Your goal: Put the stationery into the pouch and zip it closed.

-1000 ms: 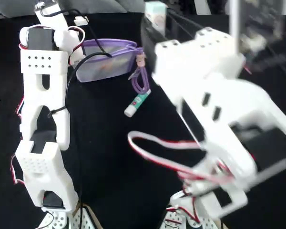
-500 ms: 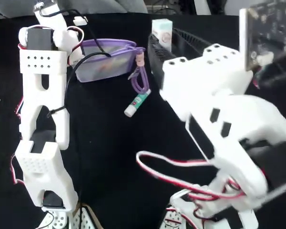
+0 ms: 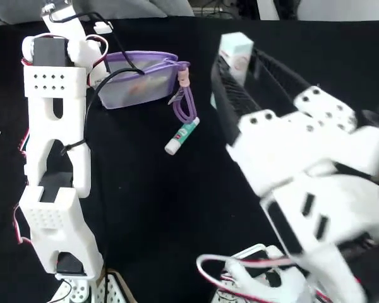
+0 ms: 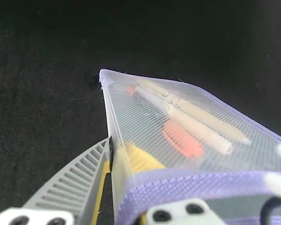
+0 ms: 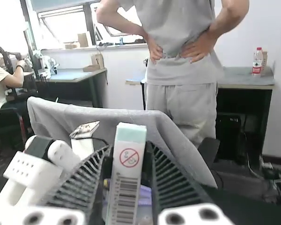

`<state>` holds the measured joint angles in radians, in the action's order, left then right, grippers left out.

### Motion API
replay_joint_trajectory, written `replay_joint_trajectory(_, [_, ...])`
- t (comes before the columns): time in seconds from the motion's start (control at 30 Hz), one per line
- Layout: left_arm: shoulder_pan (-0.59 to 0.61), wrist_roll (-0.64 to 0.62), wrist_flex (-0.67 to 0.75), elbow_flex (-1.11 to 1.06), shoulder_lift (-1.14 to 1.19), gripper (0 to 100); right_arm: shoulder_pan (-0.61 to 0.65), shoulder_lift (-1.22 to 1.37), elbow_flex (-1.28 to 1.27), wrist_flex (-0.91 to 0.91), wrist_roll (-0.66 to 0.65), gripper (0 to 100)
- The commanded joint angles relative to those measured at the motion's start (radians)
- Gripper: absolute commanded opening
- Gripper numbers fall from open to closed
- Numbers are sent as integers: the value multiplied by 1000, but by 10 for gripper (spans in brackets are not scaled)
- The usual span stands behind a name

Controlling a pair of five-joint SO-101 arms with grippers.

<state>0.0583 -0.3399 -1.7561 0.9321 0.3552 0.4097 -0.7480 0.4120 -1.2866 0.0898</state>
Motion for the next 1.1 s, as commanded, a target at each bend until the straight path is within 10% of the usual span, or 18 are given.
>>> replay_joint_trajectory(0.0, [19, -12, -3, -2, -41, 30, -12, -179, -432, 400, -6, 11])
replay_joint_trajectory(0.33, [12, -12, -3, -35, -43, 30, -12, -228, -662, 654, -11, 11])
replay_joint_trajectory(1.07, [12, -12, -3, -50, -51, 30, -12, 186, -1221, 1884, -9, 11])
